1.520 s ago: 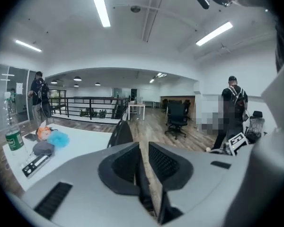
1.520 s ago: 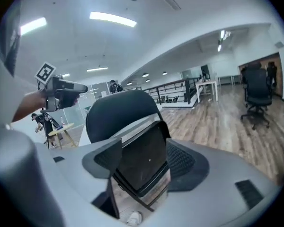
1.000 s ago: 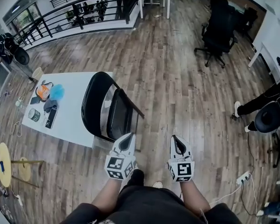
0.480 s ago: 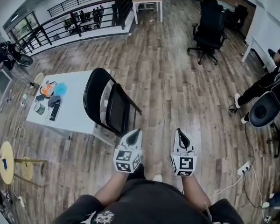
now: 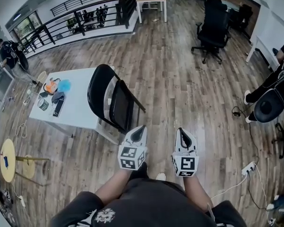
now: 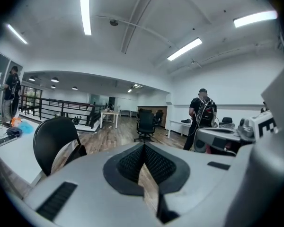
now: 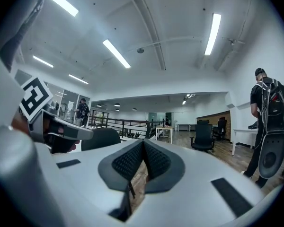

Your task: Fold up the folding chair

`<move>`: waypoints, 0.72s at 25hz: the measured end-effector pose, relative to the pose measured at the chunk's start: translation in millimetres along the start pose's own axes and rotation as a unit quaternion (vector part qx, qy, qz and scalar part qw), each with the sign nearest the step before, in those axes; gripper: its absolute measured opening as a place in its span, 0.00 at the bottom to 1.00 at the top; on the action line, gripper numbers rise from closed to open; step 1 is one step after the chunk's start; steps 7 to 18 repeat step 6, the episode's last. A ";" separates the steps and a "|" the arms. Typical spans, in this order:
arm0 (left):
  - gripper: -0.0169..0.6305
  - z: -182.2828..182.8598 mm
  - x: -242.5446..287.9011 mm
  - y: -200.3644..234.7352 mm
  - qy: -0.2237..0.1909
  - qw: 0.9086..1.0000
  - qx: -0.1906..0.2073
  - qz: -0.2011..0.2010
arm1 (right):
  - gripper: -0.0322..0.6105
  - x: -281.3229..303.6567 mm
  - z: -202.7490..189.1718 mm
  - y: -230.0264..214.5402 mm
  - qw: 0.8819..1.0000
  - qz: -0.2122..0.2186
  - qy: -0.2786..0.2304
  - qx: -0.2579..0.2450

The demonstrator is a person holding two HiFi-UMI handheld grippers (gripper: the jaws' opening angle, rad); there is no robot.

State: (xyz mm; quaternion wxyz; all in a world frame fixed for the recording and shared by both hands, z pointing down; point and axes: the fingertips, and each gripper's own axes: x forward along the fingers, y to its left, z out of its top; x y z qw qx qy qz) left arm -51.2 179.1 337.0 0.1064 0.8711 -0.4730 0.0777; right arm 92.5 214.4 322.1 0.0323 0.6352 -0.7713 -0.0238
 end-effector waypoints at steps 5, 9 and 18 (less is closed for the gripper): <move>0.03 -6.7 -5.7 0.5 0.006 1.000 -0.001 0.000 | 0.07 1.2 -3.1 8.0 1.000 0.003 0.006 0.000; 0.03 -7.5 -6.1 0.9 0.007 1.000 -0.003 0.000 | 0.07 1.4 -3.8 8.9 1.000 0.002 0.008 0.000; 0.03 -7.5 -6.1 0.9 0.007 1.000 -0.003 0.000 | 0.07 1.4 -3.8 8.9 1.000 0.002 0.008 0.000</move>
